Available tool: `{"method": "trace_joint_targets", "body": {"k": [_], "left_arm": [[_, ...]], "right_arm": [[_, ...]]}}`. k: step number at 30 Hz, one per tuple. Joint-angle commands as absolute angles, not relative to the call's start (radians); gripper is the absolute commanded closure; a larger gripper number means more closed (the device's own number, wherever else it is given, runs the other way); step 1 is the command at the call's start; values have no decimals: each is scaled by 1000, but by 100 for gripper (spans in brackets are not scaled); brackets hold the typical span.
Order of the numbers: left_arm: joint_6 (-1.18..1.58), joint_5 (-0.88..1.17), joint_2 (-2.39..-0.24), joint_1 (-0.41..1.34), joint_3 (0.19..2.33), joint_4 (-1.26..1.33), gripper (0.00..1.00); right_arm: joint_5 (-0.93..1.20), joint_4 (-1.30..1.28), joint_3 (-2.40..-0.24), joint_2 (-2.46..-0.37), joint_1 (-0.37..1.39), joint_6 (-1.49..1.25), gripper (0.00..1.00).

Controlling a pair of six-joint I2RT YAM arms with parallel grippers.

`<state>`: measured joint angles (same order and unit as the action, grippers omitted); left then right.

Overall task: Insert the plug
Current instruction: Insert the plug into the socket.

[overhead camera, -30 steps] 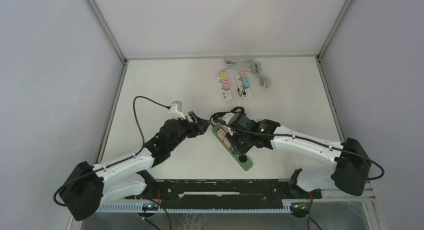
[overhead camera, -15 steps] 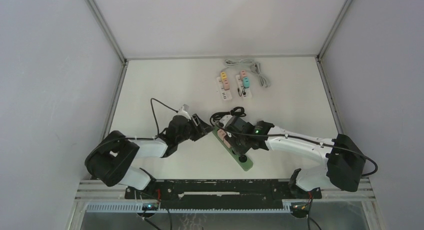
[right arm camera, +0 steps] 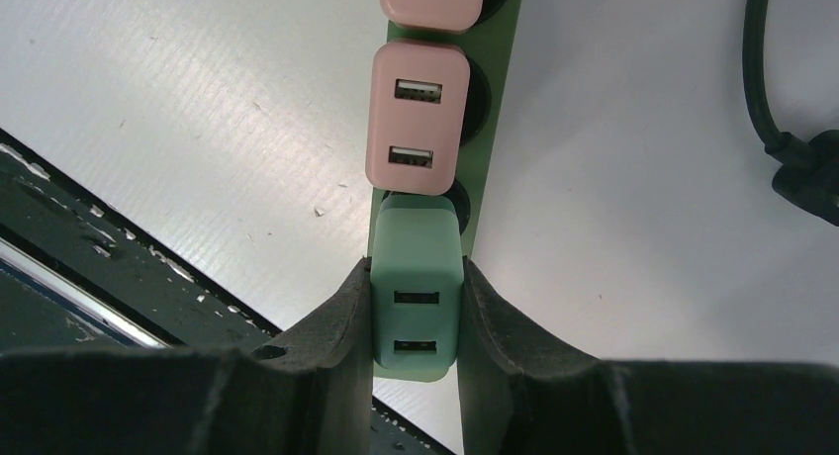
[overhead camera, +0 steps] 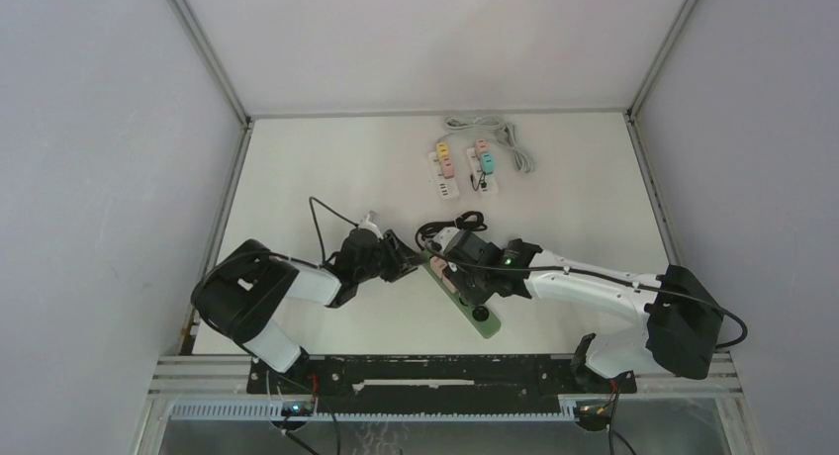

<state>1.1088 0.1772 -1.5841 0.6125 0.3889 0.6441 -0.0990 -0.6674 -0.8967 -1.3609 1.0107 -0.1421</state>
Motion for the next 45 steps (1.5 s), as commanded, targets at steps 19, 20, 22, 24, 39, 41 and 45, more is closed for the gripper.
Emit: {"method": "trace_joint_targets", "body": {"k": [19, 20, 22, 24, 39, 41, 45], "left_arm": [[1161, 239, -1662, 606, 438, 744, 59], [1162, 242, -1665, 606, 440, 744, 59], [1164, 244, -1668, 606, 441, 744, 59], [1163, 245, -1670, 606, 443, 743, 60], [1160, 244, -1674, 606, 444, 743, 62], [1160, 242, -1677, 606, 443, 743, 62], [1150, 237, -1675, 606, 448, 732, 62]], "right_arm": [[-115, -650, -901, -1407, 1031, -165, 100], [-125, -661, -901, -1410, 1031, -169, 100], [-130, -669, -902, -1414, 1033, -178, 100], [-120, -669, -904, -1425, 1034, -179, 100], [-142, -697, -923, -1544, 1104, -236, 100], [-137, -692, -909, -1530, 1101, -254, 100], [-106, -683, -879, -1504, 1069, -286, 100]]}}
